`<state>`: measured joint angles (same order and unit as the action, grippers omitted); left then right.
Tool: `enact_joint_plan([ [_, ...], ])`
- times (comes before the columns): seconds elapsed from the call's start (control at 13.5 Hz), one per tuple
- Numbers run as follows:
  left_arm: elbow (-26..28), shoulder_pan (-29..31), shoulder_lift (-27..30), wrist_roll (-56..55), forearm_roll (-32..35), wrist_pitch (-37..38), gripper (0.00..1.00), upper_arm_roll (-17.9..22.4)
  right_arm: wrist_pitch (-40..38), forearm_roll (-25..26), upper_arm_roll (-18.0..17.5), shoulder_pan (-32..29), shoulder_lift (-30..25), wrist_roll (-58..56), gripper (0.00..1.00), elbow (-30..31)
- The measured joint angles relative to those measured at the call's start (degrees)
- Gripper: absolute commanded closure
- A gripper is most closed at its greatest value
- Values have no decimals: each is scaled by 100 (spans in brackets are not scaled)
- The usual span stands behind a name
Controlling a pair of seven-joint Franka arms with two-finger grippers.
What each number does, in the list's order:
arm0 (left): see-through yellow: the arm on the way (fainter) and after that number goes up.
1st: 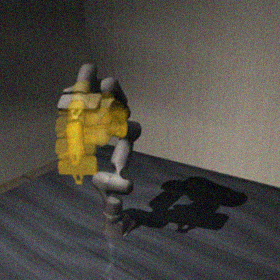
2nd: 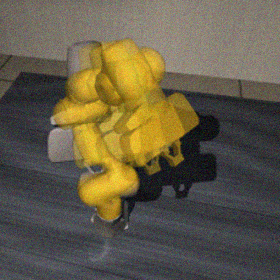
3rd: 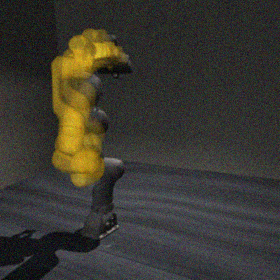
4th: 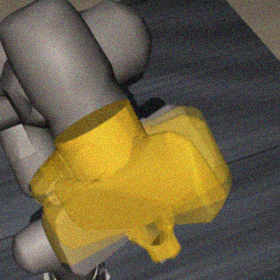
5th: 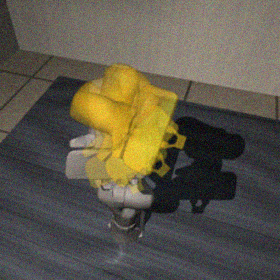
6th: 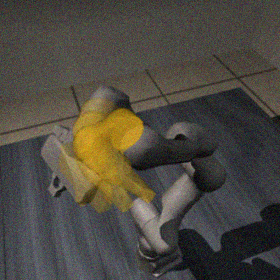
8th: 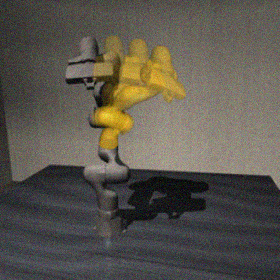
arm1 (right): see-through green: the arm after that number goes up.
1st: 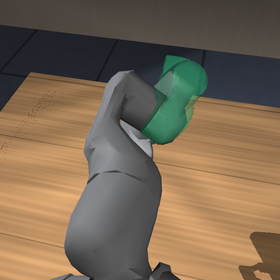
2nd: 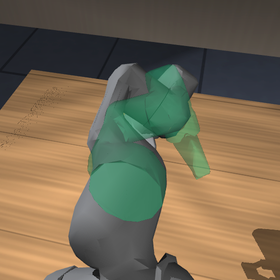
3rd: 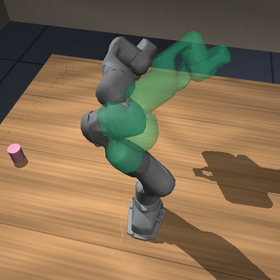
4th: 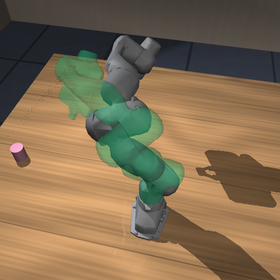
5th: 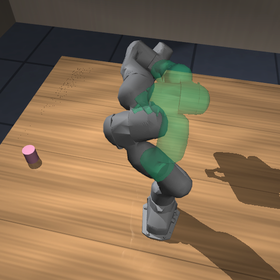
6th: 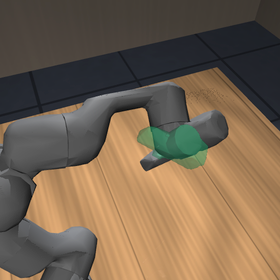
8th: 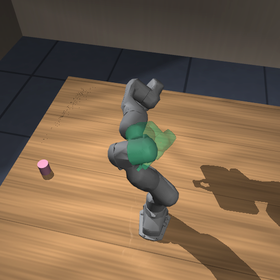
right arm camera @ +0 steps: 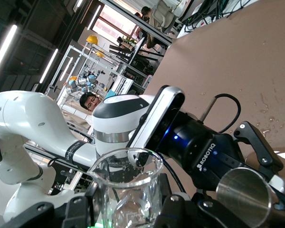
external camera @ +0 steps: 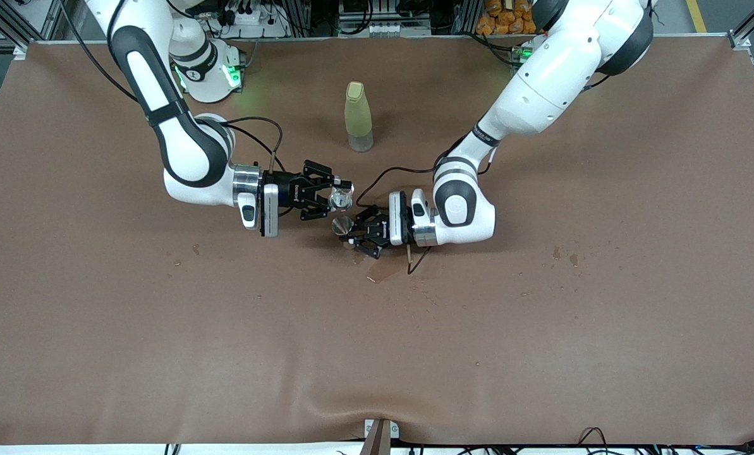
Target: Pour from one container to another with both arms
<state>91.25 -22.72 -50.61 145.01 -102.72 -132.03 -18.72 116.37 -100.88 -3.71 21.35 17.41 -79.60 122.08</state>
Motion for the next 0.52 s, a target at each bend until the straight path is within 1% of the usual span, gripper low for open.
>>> enact_joint_plan([
  [0.15, 106, 74, 59, 0, 0, 0, 100, -92, 0, 0, 0, 0, 0, 189, 100, -1],
  [0.52, 201, 137, 98, 0, 0, 0, 100, -117, 0, -4, -1, 0, 0, 497, 100, -2],
])
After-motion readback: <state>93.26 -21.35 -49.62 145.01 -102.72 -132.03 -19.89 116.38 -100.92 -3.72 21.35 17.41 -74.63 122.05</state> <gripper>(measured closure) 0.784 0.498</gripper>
